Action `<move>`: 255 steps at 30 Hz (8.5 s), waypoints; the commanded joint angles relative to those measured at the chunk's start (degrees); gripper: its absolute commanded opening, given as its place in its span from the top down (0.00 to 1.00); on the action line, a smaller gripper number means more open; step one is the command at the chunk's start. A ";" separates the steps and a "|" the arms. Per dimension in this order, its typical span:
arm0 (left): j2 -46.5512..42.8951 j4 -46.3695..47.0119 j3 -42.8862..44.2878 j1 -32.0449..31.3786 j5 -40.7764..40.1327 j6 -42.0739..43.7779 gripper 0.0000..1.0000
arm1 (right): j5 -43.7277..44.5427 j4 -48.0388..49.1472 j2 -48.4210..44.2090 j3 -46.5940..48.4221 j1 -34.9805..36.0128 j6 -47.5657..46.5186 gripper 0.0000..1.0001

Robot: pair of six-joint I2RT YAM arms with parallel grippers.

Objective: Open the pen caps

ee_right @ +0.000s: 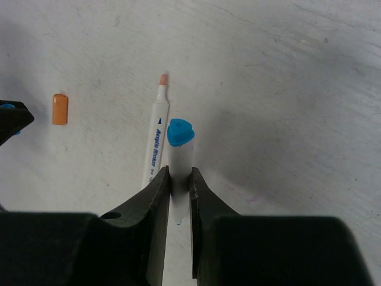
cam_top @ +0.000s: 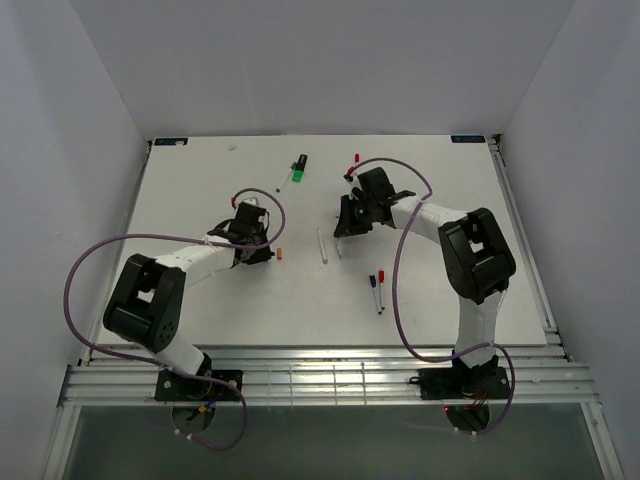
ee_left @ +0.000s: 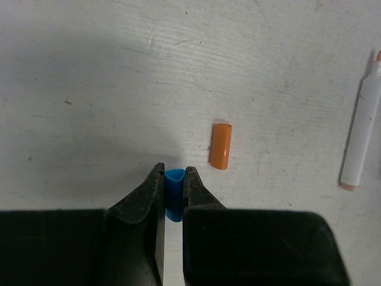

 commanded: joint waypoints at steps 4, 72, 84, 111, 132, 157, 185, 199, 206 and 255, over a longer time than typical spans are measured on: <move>2.02 3.42 2.90 1.69 2.63 1.62 0.97 | -3.29 -0.22 3.06 3.64 -0.91 -2.28 0.92; -23.46 1.75 -2.81 -0.59 16.51 -5.41 0.38 | 13.24 -6.46 -37.10 -34.59 -1.61 -0.17 0.52; -25.40 2.72 -5.27 -1.21 15.99 -5.94 0.38 | 15.78 -3.47 -34.64 -38.46 0.93 2.90 0.59; -25.84 4.12 -5.88 -1.21 20.81 -6.82 0.40 | 39.60 -9.88 -31.89 -33.81 8.67 3.18 0.92; -16.27 24.25 -5.80 -15.53 28.65 -21.76 0.36 | 4.89 11.82 -47.30 -35.65 12.89 2.81 0.92; -11.69 18.27 -0.61 -22.22 15.29 -23.08 0.63 | 5.15 12.35 -50.55 -36.87 14.91 4.75 0.92; -14.23 12.82 1.85 -22.39 12.56 -20.01 1.00 | -2.22 13.04 -46.16 -37.22 13.07 0.09 0.60; -17.22 19.76 -1.58 -20.55 18.09 -20.27 1.00 | -23.58 29.21 -41.94 -42.40 6.47 9.40 0.66; -16.43 20.38 -2.02 -20.46 19.15 -20.88 1.00 | -23.24 34.84 -41.49 -42.58 5.95 12.30 0.69; -25.04 10.55 -0.87 -1.74 7.06 -19.45 1.00 | -22.01 34.31 -34.39 -39.95 11.75 7.03 0.92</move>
